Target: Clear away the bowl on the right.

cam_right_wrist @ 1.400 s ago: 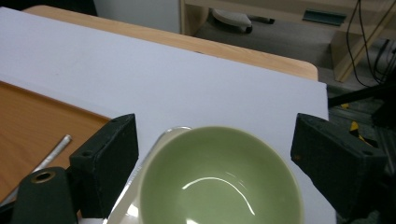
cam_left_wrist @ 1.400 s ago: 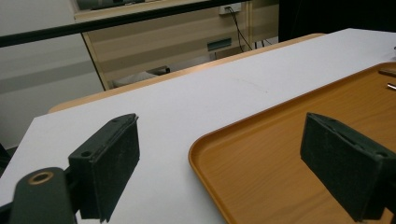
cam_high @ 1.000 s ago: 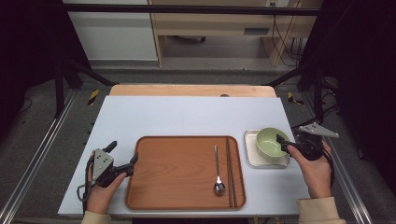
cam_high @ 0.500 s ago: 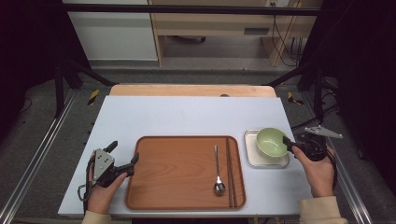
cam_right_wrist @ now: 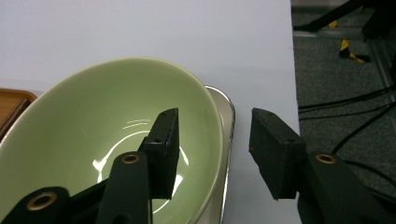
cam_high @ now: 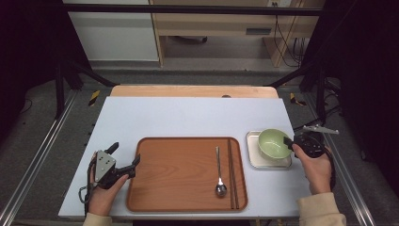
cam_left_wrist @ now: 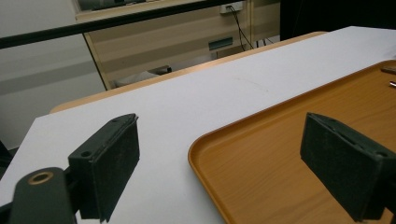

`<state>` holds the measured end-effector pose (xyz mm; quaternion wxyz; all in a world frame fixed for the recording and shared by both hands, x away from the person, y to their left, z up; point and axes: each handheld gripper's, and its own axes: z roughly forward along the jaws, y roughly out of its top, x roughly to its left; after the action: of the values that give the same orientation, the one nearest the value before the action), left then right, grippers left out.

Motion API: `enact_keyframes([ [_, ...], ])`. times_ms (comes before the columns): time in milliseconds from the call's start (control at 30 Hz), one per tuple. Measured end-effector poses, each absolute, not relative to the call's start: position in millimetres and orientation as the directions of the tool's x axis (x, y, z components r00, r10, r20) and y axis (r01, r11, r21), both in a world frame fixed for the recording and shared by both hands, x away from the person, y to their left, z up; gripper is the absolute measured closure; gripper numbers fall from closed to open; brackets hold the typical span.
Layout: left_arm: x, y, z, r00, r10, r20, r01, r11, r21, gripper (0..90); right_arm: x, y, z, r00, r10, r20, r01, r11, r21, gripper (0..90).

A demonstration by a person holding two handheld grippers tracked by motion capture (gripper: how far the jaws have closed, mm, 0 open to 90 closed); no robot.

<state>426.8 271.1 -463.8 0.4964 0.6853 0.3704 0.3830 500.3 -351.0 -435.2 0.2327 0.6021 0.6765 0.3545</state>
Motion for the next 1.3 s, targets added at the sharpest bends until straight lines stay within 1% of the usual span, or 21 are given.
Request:
enact_keyframes([
  [367, 426.9, 270.1, -464.5, 0.435, 0.886, 0.161, 0.131, -0.239, 0.962, 11.6, 509.2, -349.5, -443.7, -0.167, 0.976, 0.142, 0.707, 0.018, 0.707, 72.5],
  [533, 427.1, 270.0, -464.7, 0.434, 0.886, 0.163, 0.132, -0.241, 0.962, 11.7, 512.5, -349.1, -446.2, -0.16, 0.975, 0.152, 0.723, 0.011, 0.691, 82.1],
  [633, 427.2, 269.9, -464.8, 0.433, 0.886, 0.163, 0.132, -0.242, 0.961, 11.9, 512.8, -348.8, -445.5, -0.153, 0.976, 0.156, 0.727, 0.004, 0.687, 83.2],
  [700, 427.1, 269.9, -464.8, 0.434, 0.886, 0.163, 0.133, -0.242, 0.961, 11.9, 512.9, -349.2, -444.6, -0.146, 0.972, 0.184, 0.728, -0.02, 0.685, 83.6],
  [867, 427.2, 270.0, -464.8, 0.434, 0.886, 0.163, 0.133, -0.242, 0.961, 11.9, 511.8, -348.8, -442.6, -0.162, 0.972, 0.169, 0.714, -0.003, 0.7, 83.6],
  [1000, 427.3, 270.0, -464.8, 0.434, 0.886, 0.164, 0.133, -0.242, 0.961, 12.0, 509.2, -346.5, -435.5, -0.148, 0.976, 0.162, 0.701, -0.012, 0.714, 83.4],
  [1133, 427.5, 269.9, -465.0, 0.434, 0.886, 0.164, 0.134, -0.243, 0.961, 12.0, 506.3, -344.8, -427.2, -0.174, 0.969, 0.175, 0.675, -0.012, 0.737, 83.7],
  [1300, 427.4, 269.7, -464.8, 0.433, 0.886, 0.165, 0.131, -0.242, 0.961, 12.0, 501.3, -325.1, -409.4, -0.235, 0.956, 0.175, 0.647, 0.02, 0.762, 83.6],
])
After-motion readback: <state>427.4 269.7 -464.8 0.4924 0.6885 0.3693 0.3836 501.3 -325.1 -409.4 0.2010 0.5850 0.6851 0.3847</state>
